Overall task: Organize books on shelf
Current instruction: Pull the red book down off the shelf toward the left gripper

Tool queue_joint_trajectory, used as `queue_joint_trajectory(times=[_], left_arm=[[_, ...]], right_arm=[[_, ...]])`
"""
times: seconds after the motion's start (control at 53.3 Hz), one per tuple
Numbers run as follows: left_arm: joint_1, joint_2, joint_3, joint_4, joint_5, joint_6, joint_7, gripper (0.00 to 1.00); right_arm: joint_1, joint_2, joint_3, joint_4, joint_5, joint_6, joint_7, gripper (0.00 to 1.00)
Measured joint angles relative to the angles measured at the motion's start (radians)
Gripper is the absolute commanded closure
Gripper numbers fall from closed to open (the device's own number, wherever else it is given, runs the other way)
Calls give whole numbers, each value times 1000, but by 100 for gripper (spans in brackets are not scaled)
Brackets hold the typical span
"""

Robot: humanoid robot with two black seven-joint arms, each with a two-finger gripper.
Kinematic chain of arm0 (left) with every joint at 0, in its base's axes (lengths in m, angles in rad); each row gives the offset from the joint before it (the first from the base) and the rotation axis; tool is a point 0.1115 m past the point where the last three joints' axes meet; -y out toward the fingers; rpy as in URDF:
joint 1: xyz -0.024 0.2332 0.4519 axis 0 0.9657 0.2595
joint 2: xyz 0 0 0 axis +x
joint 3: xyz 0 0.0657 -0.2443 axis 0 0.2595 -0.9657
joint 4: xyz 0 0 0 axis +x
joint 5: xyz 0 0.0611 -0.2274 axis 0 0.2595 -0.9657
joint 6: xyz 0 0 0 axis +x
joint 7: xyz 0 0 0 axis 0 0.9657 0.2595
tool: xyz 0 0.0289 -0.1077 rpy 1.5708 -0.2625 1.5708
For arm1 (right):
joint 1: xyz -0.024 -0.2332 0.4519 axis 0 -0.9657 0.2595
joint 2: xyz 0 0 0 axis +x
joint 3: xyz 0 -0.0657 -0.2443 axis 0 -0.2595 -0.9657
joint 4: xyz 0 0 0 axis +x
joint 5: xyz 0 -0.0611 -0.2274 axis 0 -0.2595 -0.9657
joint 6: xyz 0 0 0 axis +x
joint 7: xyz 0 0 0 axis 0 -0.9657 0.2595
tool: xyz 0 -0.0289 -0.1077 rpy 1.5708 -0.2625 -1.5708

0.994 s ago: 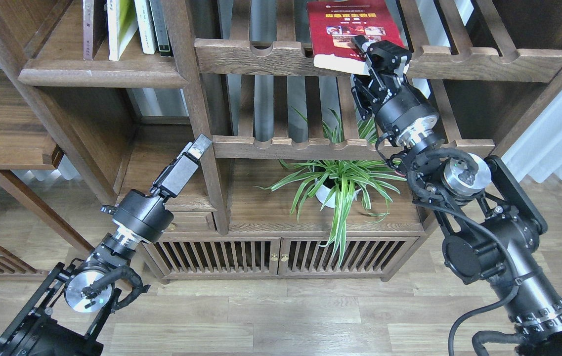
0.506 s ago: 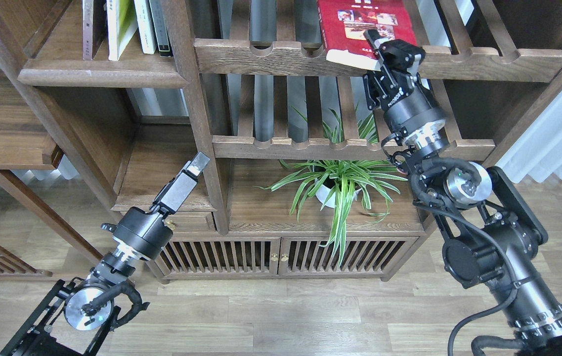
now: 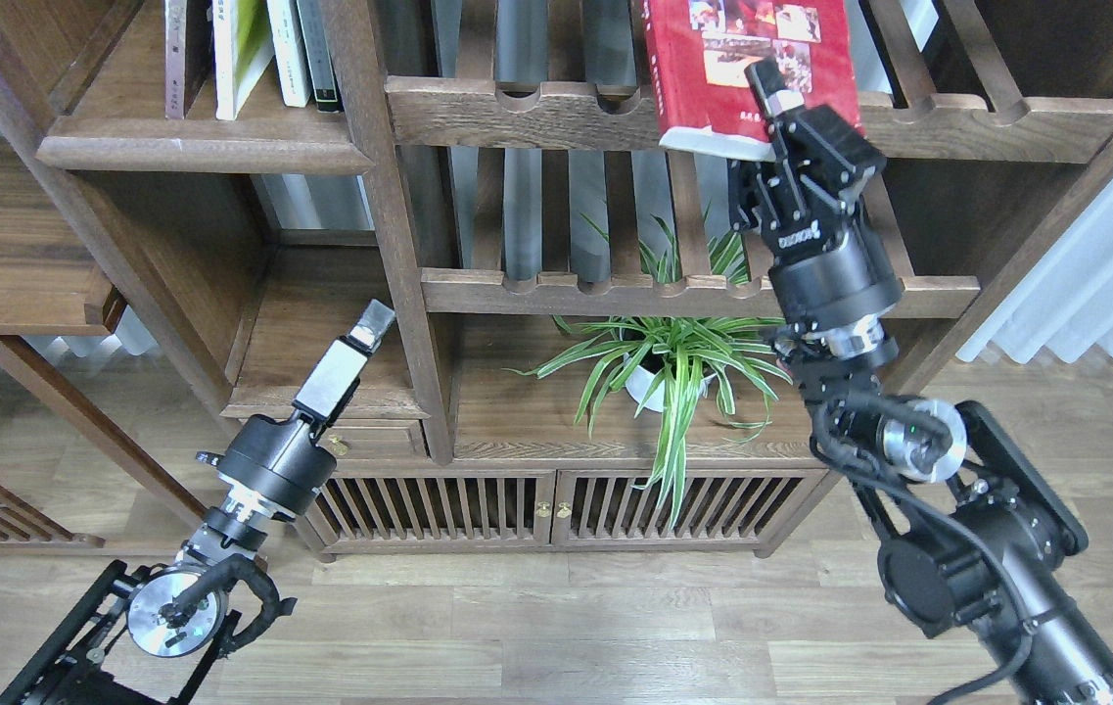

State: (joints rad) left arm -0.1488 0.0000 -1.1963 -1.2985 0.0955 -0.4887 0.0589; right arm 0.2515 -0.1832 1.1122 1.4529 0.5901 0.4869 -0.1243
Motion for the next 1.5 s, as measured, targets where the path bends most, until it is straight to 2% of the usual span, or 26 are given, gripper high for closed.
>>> queue_joint_trajectory(times=[0.394, 0.713, 1.144, 1.238, 1.501], left_arm=[[-6, 0, 74, 3, -118, 0, 4, 6], [-5, 0, 168, -9, -147, 0, 4, 7], [-15, 0, 184, -13, -247, 0, 2, 16], [-15, 0, 186, -13, -265, 0, 3, 18], [-17, 0, 202, -12, -326, 0, 4, 19]], right_arm=[[-117, -4, -145, 30, -48, 2, 0, 97], [-218, -27, -142, 28, -101, 2, 0, 97], [-253, -42, -132, -28, -42, 2, -4, 97], [-254, -47, -135, -30, -26, 2, -24, 97], [-270, -50, -149, -32, -13, 2, -141, 97]])
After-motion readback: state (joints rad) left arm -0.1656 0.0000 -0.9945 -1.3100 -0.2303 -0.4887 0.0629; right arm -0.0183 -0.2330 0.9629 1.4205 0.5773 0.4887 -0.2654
